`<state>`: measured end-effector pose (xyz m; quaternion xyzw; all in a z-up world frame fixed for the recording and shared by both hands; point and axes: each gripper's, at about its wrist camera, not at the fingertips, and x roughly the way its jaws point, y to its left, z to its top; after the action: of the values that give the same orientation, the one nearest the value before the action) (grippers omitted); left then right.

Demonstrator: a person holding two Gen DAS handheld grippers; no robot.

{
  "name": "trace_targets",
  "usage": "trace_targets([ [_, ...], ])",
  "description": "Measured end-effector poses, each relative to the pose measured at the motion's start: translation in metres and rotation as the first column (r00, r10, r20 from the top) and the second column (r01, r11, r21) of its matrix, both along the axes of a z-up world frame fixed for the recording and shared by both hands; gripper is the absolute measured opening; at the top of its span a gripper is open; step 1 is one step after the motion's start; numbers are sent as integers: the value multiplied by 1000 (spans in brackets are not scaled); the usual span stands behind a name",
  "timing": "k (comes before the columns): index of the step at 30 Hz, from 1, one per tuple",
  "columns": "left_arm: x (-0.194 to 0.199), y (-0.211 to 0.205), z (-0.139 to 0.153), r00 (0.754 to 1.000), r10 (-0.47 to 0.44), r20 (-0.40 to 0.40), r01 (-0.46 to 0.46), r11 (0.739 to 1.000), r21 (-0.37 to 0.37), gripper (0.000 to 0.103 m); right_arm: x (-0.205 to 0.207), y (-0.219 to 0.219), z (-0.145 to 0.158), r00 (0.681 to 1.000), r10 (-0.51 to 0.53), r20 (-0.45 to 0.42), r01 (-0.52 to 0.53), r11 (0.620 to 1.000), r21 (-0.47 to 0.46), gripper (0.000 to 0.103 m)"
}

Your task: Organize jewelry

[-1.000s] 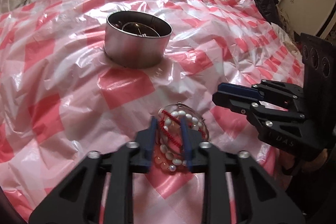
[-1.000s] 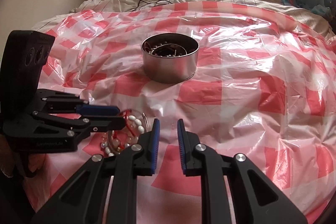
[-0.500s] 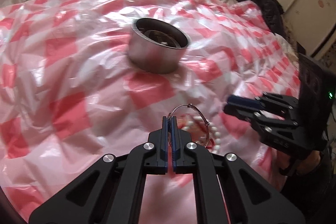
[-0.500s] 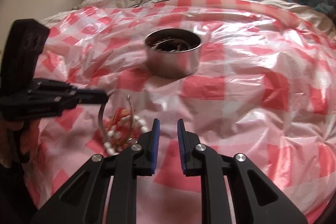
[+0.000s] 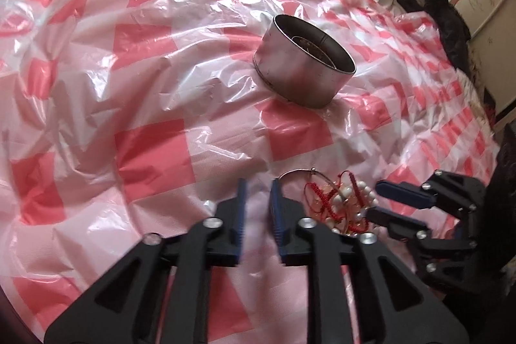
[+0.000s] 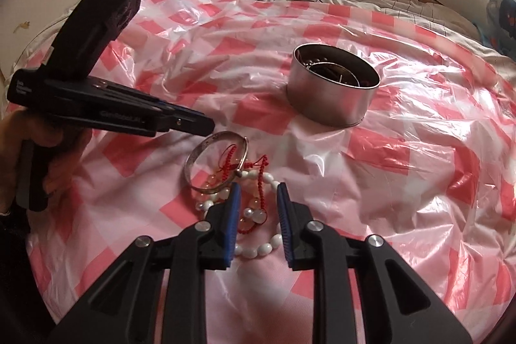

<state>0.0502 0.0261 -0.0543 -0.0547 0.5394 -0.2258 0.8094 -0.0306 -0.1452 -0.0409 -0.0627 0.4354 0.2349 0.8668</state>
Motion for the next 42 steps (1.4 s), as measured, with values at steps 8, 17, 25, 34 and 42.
trace_targets([
  [8, -5, -18, -8, 999, -38, 15, 37, 996, 78, 24, 14, 12, -10, 1000, 9, 19, -8, 999, -46, 19],
  [17, -20, -27, 21, 984, -110, 141, 88, 984, 153, 2, 15, -6, 4, 998, -43, 40, 41, 999, 34, 3],
  [25, -12, -11, 27, 988, -46, 150, 32, 995, 100, 2, 18, -30, 18, 992, -117, 51, 111, 987, 112, 3],
  [34, -17, -24, 22, 980, -64, 187, 31, 985, 172, 3, 18, -46, 30, 984, -162, 80, 149, 978, 145, 3],
  [42, -18, -30, 25, 974, -69, 217, 21, 976, 216, 3, 14, -57, 42, 975, -193, 114, 169, 967, 190, 3],
])
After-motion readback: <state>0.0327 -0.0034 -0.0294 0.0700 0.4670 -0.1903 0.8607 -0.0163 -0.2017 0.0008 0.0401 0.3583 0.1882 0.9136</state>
